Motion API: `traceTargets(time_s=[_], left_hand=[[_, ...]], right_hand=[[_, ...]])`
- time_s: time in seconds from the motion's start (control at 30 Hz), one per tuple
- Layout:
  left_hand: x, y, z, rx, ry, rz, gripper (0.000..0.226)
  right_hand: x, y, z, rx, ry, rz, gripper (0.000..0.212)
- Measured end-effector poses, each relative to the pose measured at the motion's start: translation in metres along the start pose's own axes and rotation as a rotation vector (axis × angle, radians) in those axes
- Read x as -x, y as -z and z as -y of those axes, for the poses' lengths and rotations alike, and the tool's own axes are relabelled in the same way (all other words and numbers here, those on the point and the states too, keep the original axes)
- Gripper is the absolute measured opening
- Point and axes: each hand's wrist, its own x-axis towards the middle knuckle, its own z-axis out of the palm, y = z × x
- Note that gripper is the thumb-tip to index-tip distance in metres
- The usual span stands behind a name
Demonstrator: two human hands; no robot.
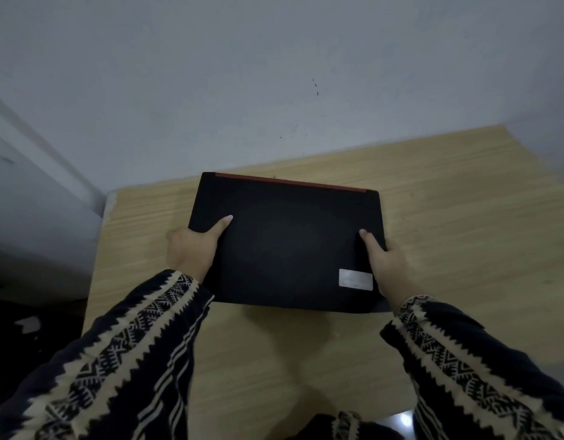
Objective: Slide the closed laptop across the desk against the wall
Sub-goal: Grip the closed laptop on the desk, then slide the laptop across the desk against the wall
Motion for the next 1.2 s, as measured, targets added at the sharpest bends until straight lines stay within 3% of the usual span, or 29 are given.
traceTargets(time_s=[0.2, 0.27, 0.37, 0.43, 0.5, 0.57, 0.67, 0.93, 1.2], left_hand=[[-0.001, -0.006, 0.005, 0.249, -0.074, 0.109, 0.081], [0.0, -0.007, 0.007, 0.307, -0.067, 0.108, 0.075], [0.001, -0.009, 0.008, 0.374, -0.046, 0.041, 0.067], [0.004, -0.012, 0.01, 0.423, -0.037, -0.017, 0.064], [0.008, -0.015, 0.009, 0.418, -0.047, -0.062, 0.063], [0.01, -0.016, 0.005, 0.412, -0.06, -0.062, 0.061], [0.016, -0.016, -0.002, 0.431, -0.058, -0.058, 0.059], [0.05, -0.05, -0.025, 0.459, -0.038, -0.105, 0.06], [0.113, -0.132, -0.084, 0.47, -0.007, -0.096, 0.059]], right_hand=[[-0.012, 0.013, 0.022, 0.01, 0.086, -0.018, 0.057], [-0.023, 0.018, 0.032, 0.016, 0.07, 0.073, 0.059], [-0.033, 0.029, 0.044, 0.072, -0.035, 0.311, 0.081], [-0.035, 0.032, 0.043, 0.096, -0.007, 0.377, 0.09], [-0.032, 0.027, 0.036, 0.079, 0.107, 0.308, 0.084], [-0.028, 0.022, 0.026, 0.04, 0.214, 0.182, 0.064], [-0.024, 0.022, 0.02, 0.028, 0.265, 0.08, 0.047], [-0.059, 0.062, 0.037, 0.103, 0.296, 0.053, 0.072], [-0.125, 0.156, 0.059, 0.211, 0.323, 0.017, 0.068]])
